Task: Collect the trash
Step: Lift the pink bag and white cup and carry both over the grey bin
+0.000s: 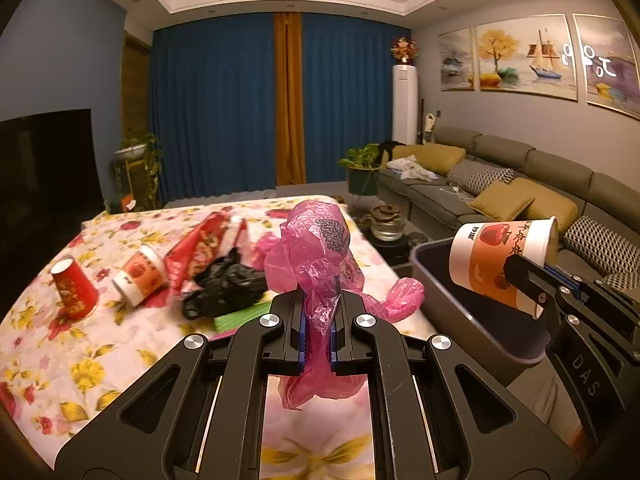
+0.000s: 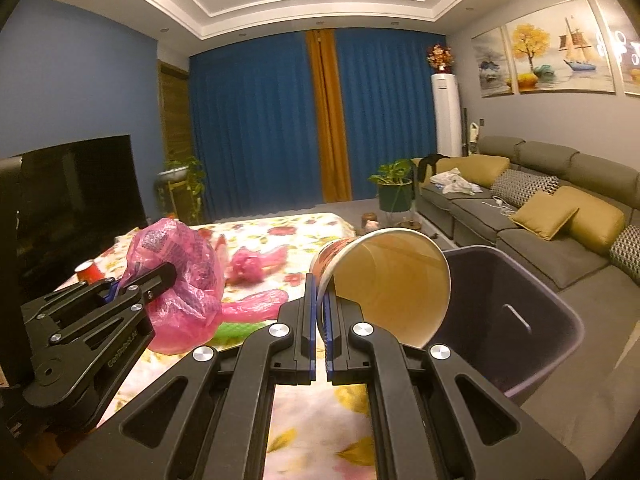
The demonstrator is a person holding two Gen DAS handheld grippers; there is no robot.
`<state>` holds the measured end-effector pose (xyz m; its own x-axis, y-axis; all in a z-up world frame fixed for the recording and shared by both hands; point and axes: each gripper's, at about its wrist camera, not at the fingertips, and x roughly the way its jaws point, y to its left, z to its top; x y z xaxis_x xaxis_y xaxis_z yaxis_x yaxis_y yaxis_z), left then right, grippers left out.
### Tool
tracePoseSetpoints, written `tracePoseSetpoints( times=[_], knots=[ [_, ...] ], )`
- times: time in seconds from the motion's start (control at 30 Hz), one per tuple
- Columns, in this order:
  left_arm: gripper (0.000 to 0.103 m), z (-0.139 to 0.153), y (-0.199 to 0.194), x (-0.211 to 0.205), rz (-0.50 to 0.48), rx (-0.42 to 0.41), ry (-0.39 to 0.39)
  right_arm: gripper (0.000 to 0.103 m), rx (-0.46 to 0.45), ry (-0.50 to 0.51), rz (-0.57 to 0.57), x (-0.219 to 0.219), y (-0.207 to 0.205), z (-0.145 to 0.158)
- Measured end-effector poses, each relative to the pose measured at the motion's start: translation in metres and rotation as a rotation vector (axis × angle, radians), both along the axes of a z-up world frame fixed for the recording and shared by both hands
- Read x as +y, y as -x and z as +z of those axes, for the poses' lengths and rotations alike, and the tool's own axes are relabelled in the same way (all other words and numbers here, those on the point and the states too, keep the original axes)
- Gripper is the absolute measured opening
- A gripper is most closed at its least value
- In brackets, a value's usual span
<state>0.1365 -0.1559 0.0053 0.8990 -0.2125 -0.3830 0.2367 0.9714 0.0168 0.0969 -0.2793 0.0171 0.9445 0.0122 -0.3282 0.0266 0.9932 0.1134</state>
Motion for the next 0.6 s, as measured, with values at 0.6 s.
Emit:
tracePoseSetpoints(
  times=[0.6],
  knots=[
    [0.007,-0.002,-0.018,-0.087,-0.123,0.014,0.047,0.004,-0.010,-0.013,-0.167,-0.083,0.009,-0.006]
  ],
)
